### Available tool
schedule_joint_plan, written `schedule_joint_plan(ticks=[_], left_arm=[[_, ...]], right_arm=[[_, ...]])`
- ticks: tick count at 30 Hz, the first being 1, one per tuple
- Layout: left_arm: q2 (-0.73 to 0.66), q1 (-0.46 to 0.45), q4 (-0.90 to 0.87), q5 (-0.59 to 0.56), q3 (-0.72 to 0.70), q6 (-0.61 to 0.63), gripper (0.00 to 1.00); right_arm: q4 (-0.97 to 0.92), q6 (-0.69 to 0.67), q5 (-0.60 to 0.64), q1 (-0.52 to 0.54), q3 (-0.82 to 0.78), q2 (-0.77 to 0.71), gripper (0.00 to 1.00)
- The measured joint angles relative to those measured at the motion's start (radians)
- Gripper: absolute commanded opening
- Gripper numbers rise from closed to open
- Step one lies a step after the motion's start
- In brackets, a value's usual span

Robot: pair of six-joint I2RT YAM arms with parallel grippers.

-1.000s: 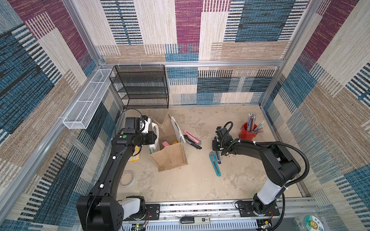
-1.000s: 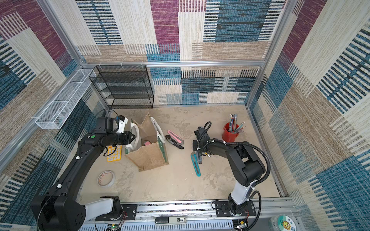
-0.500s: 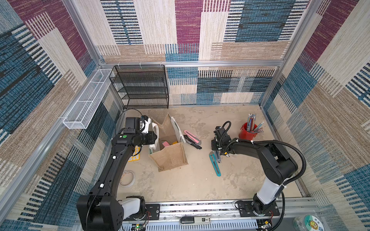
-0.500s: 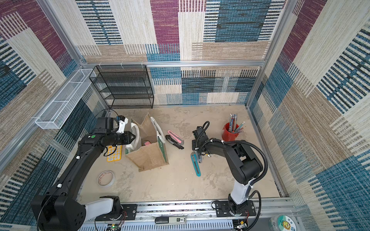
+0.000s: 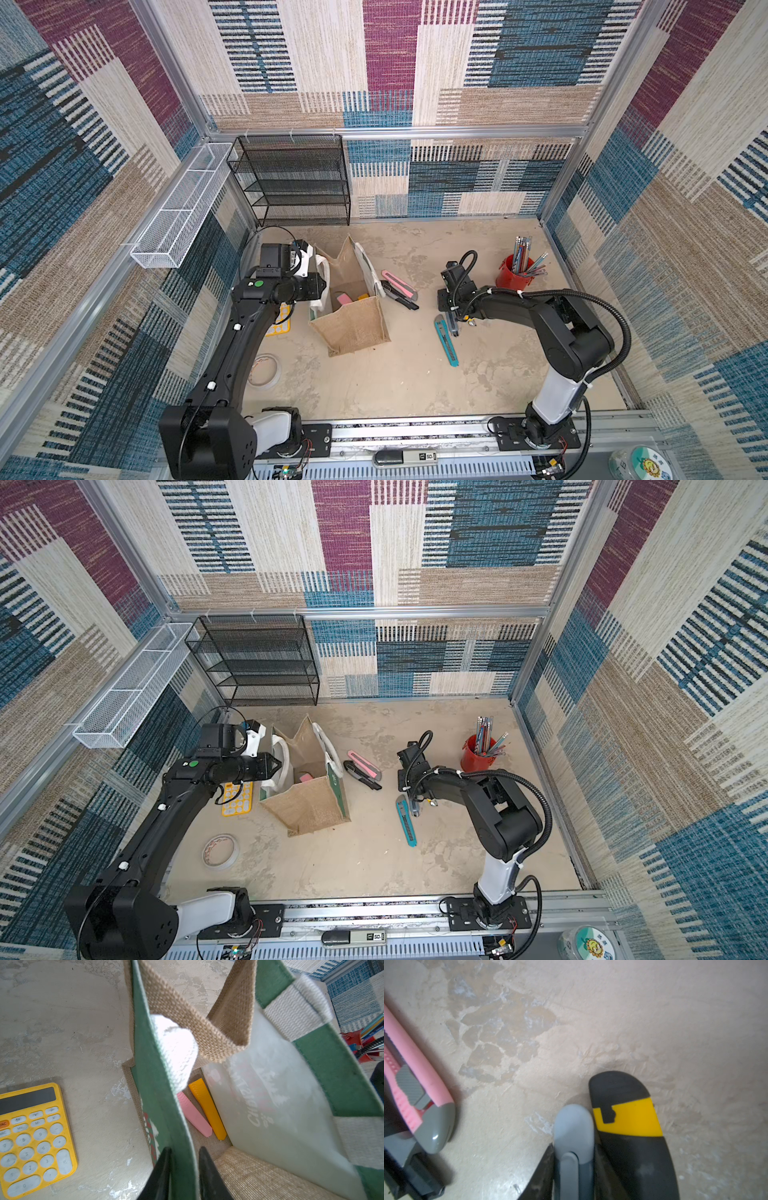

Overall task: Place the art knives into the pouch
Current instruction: Pick up the utility knife at the center of the board.

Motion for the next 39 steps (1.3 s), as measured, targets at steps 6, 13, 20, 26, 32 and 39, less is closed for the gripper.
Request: schedule_joint_plan(ticks=[6,13,20,26,32,39], left_arm=[[-0.003,0.000,0.000,0.000,0.000,0.000,0.27],[-0.002,0.000,0.000,0.000,0.000,0.000,0.27],[-0.003,0.000,0.000,-0.001,0.000,0.000,0.27],[-0.003,0.000,0.000,-0.001,0.000,0.000,0.27],[-0.004,0.000,0.000,-0.001,0.000,0.000,0.27],[-0.004,0.000,0.000,-0.001,0.000,0.000,0.27]], right_arm=[[-0.013,0.000,-0.002,0.000,0.018,-0.003,0.26],[-0.058,0.008,-0.010,-0.001,0.012,-0.030,0.25],[-0.078,0.012,-0.013,-0.001,0.012,-0.039,0.25],[-0.097,0.015,-0.020,-0.001,0.012,-0.048,0.25],[-0.109,0.016,-0.039,-0.001,0.012,-0.056,0.25],[-0.109,0.016,-0.046,-0.001,0.014,-0.056,0.24]])
